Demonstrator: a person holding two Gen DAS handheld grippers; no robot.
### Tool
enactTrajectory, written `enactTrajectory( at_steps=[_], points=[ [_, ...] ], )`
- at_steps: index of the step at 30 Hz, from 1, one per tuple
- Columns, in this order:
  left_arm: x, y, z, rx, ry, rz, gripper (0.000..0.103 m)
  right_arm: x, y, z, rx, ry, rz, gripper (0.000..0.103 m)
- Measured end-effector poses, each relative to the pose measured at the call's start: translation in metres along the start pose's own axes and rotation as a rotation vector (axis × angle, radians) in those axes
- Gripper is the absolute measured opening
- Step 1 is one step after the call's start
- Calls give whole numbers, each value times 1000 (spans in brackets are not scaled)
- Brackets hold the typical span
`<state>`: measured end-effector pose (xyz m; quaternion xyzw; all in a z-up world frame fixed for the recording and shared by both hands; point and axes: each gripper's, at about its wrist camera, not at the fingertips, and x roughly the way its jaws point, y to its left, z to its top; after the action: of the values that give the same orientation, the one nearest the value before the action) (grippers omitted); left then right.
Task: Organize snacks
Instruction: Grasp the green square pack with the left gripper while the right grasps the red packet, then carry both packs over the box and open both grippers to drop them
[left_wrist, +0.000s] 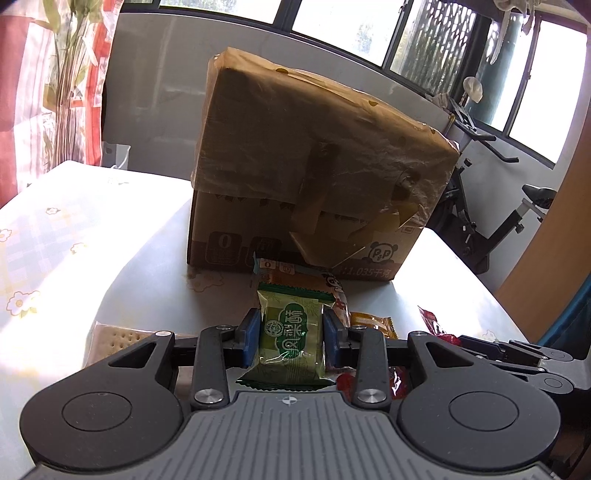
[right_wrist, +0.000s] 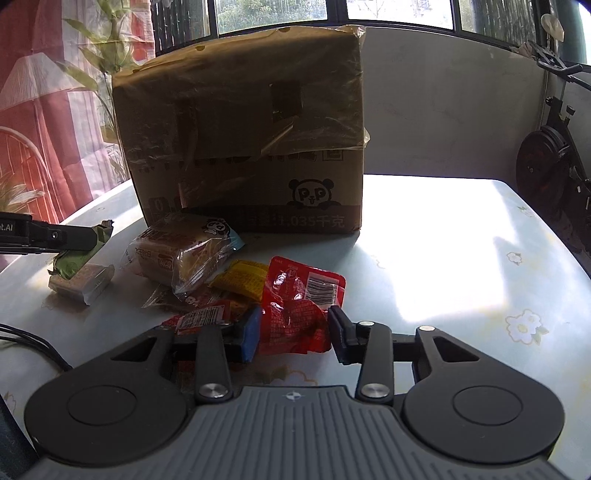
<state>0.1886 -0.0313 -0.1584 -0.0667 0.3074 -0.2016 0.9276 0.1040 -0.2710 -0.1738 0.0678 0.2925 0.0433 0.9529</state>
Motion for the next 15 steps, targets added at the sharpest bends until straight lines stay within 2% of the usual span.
enactTrajectory(
  at_steps=[7, 12, 15],
  points=[
    [-15, -13, 47, 39, -127, -18, 38, -30, -5, 44, -14, -156, 11, 41],
    [-13, -32, 100, 84, -216, -31, 38, -42, -6, 104, -60, -295, 42, 41],
    [-2, -45, 141, 93, -236, -48, 38, -38, -4, 146, -115, -368, 46, 41]
  ],
)
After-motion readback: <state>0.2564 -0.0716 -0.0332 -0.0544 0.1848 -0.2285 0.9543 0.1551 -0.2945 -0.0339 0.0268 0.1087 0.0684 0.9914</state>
